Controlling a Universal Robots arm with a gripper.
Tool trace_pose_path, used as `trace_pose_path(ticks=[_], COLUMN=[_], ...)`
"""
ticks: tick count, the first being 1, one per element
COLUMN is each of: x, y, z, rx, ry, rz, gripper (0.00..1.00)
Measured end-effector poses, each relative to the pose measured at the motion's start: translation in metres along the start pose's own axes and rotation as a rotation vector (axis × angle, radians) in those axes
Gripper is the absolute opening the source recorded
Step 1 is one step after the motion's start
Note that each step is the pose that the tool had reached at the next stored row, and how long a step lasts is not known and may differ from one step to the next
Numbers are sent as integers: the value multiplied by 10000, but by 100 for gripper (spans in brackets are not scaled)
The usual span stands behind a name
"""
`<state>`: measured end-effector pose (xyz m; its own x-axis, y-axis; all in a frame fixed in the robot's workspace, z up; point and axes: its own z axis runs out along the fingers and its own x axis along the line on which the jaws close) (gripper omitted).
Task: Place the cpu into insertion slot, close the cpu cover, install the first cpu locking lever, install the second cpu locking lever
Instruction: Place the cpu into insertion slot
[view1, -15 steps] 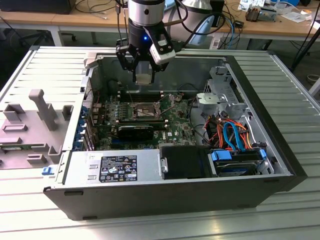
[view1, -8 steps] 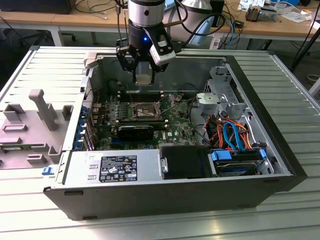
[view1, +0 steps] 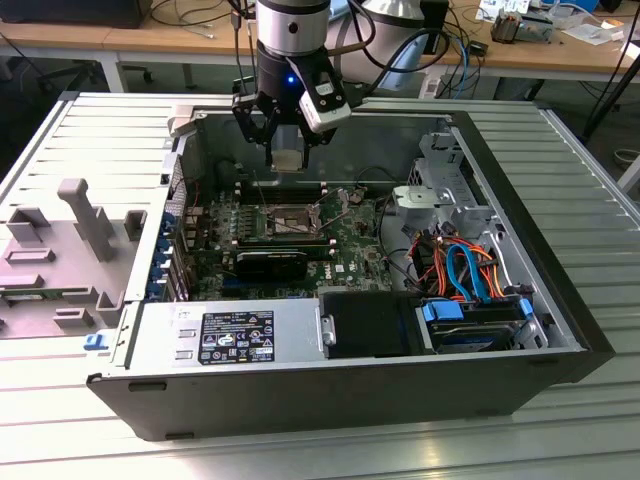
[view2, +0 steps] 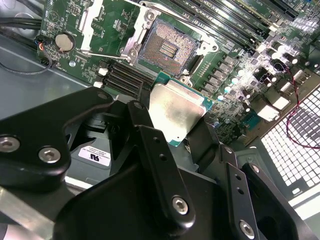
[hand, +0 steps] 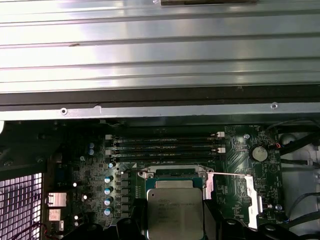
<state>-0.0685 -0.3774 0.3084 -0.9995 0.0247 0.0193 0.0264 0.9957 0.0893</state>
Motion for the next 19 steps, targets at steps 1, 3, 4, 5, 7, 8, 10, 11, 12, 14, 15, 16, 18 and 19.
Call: trace_pose_path(ticks=[1, 3, 4, 5, 7, 8, 10, 11, 12, 14, 15, 16, 18, 19], x=[0, 0, 0, 0, 0, 0, 0, 0, 0, -1, -1, -1, -1, -1], y=[0, 0, -1, -1, -2, -2, -2, -2, -2, -3, -3, -4, -4, -4], z=[1, 5, 9, 15, 18, 20, 23, 25, 27, 34, 40, 41, 44, 47], rx=[0, 0, 0, 1, 0, -1, 0, 0, 0, 0, 0, 0, 0, 0], ry=[0, 0, 0, 0, 1, 0, 0, 0, 0, 1, 0, 0, 1, 0], rz=[0, 0, 0, 0, 0, 0, 0, 0, 0, 0, 0, 0, 0, 0], gripper=[55, 55, 55, 55, 55, 55, 55, 55, 55, 55, 55, 55, 55, 55])
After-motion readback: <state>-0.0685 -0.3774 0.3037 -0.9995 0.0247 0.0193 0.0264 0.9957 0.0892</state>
